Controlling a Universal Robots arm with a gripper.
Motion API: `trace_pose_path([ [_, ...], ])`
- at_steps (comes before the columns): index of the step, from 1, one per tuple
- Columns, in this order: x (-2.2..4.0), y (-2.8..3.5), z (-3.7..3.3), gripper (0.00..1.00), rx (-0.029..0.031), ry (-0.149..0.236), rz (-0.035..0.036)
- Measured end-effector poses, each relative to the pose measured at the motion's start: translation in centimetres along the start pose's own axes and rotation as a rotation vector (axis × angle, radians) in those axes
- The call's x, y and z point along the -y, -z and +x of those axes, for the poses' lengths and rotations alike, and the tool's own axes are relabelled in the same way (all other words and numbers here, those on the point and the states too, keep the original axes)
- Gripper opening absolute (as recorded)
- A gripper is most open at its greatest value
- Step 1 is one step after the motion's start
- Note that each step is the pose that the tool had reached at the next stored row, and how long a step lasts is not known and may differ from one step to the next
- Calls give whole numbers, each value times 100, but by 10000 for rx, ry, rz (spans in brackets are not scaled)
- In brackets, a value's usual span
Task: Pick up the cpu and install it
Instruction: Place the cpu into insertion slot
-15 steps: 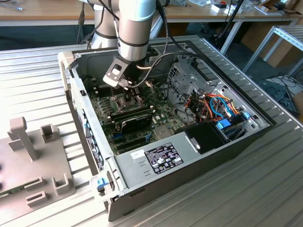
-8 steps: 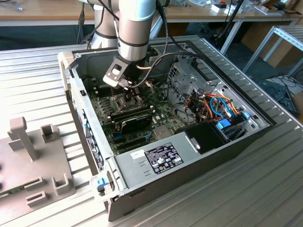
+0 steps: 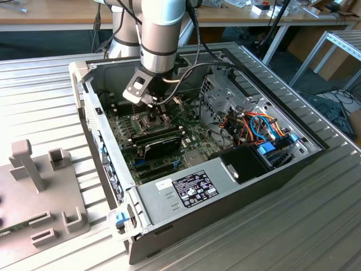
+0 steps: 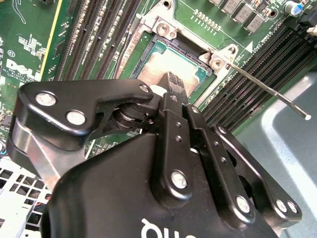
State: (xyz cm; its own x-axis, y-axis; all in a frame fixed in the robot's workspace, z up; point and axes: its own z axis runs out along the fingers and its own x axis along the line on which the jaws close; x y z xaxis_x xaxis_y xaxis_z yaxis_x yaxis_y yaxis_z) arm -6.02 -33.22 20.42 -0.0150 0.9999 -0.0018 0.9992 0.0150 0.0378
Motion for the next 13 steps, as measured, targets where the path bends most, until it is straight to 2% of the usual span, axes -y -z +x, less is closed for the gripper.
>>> trace_pose_path([
  [5,-3,26,3,11,-20,-2,-14],
  [6,-3,51,1,11,-4,-1,-3],
  [11,-6,151,0,11,1,-1,-1],
  [13,-10,249,0,11,6,1,-3],
])
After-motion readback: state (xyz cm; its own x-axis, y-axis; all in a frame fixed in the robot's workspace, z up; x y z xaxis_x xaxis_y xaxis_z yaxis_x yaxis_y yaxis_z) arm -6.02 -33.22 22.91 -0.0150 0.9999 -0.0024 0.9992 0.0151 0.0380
